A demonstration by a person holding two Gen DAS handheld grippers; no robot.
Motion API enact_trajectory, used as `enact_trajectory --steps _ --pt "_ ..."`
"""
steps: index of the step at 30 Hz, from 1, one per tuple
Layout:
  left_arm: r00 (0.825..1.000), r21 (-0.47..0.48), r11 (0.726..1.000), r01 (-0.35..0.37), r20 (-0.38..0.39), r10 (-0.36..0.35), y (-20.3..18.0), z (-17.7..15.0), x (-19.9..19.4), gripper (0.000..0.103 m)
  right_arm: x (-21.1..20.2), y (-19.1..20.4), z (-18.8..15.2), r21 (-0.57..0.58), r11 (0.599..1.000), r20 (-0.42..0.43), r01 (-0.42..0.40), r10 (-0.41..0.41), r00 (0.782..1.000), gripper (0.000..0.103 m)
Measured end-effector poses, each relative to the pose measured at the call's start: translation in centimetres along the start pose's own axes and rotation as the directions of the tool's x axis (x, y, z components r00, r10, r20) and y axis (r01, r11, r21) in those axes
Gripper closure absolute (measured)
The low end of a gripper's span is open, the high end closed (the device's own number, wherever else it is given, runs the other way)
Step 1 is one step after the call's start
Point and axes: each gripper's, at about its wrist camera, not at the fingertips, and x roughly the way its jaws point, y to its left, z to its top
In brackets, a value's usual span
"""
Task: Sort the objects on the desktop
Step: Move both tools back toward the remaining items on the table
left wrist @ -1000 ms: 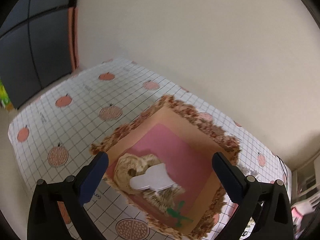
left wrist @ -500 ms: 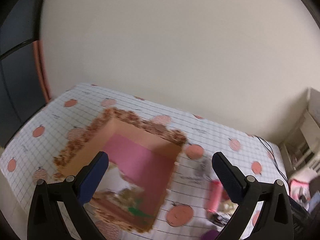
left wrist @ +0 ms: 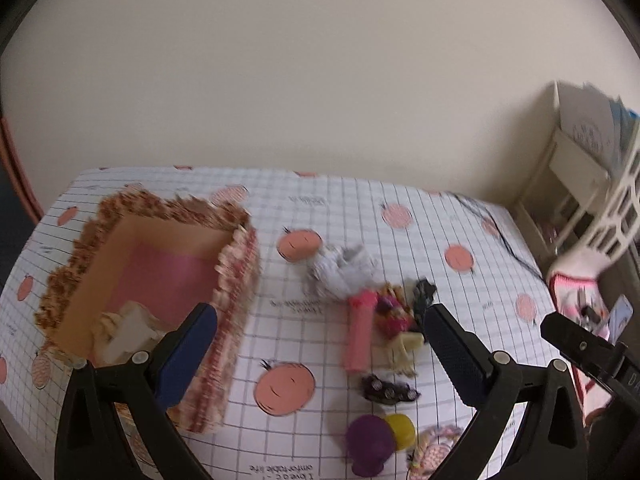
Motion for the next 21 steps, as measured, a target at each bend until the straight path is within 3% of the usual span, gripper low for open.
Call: enact_trajectory --steps 3,7,9,13,17,21 --pt "0.999 0.006 1.000 0.021 -0.037 -0.020 -0.8 -0.5 1.0 0.000 0.9 -0.9 -0.5 0.013 1.000 -0.053 0.020 -0.019 0.998 0.000" --pt "0.990 0.015 0.998 0.069 -0.123 -0.066 -2.1 -1.8 3.1 0.000 2.7 -2.6 -1.5 0.089 0.996 -0.140 -0.009 0.022 0.990 0.000" --pt "0.983 0.012 0.997 0.081 -0.166 -0.077 -2.6 -2.7 4.1 0.000 3.5 -3.1 -2.3 0.099 0.995 -0.187 0.033 -0.014 0.982 0.000" --pt "0.957 -0.035 0.994 0.102 -0.271 -0.107 -2.6 -4.2 6.1 0.000 5.3 -4.6 -3.8 0.161 0.982 -0.287 0.100 -0.050 0.957 0.000" --pt "0.935 -0.063 0.995 0.082 -0.341 -0.099 -2.2 -5.3 7.4 0.000 7.5 -6.7 -5.9 0.292 0.951 -0.398 0.099 0.027 0.917 0.000" --pt "0.896 -0.092 0.992 0.081 -0.429 -0.113 -2.0 -6.7 9.0 0.000 8.7 -6.5 -7.3 0.273 0.953 -0.462 0.133 0.008 0.887 0.000"
